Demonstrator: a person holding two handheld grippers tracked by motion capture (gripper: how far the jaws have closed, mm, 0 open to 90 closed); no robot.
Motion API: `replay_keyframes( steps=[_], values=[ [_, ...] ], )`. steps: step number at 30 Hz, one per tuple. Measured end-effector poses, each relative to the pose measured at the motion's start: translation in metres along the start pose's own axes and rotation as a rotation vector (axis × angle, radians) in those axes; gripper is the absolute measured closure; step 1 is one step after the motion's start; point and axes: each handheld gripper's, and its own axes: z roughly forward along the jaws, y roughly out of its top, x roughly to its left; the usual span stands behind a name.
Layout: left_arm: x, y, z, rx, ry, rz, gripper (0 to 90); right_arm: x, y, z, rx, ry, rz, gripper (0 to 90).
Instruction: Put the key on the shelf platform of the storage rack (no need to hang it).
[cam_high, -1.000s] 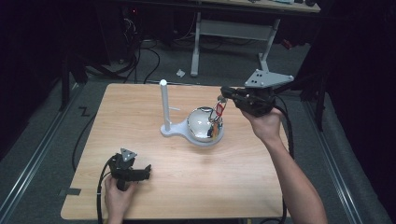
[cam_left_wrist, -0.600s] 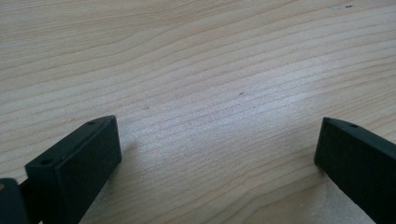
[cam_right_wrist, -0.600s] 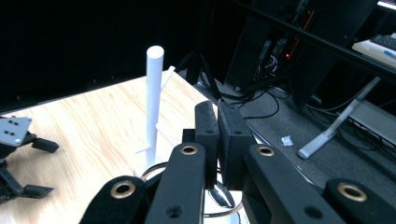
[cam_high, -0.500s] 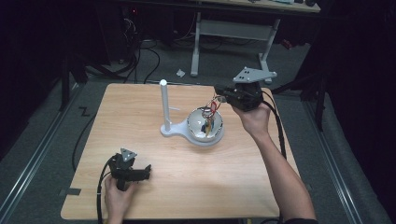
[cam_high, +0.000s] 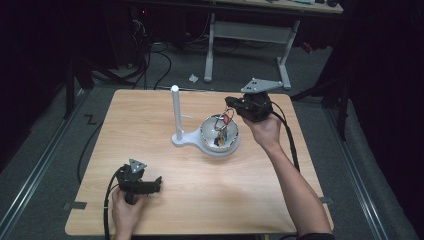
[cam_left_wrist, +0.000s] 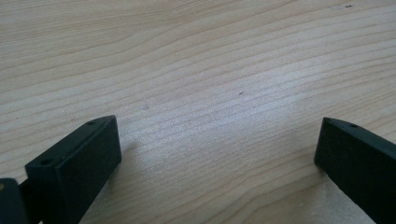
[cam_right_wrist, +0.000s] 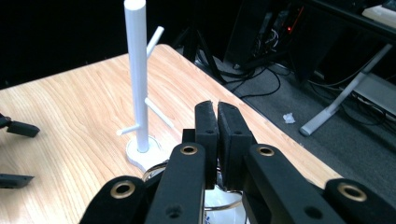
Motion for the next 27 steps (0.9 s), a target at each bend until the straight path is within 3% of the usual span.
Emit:
replay_keyframes(
  steps=[9, 12, 16, 17, 19, 27],
  values=[
    [0.0, 0.0, 0.0, 0.0, 0.0, -0.002, 0.7, -0.005, -0.009, 0.012, 0.023, -0.009, 0.023, 88.0],
    [-0.001, 0.0, 0.0, 0.002, 0.011, -0.024, 0.7, -0.005, -0.014, 0.016, 0.043, -0.01, 0.029, 88.0],
    [-0.001, 0.0, 0.0, 0.0, 0.009, -0.021, 0.7, -0.005, -0.021, 0.024, 0.062, -0.004, 0.04, 87.9],
    [0.001, 0.0, 0.0, 0.001, -0.002, 0.008, 0.7, -0.004, -0.024, 0.026, 0.068, -0.002, 0.041, 87.9],
    [-0.001, 0.0, 0.0, -0.001, 0.007, -0.012, 0.7, -0.003, -0.028, 0.031, 0.08, 0.002, 0.048, 87.9],
    [-0.001, 0.0, 0.0, -0.002, 0.007, -0.014, 0.7, 0.002, -0.04, 0.043, 0.093, 0.031, 0.061, 87.9]
  ],
)
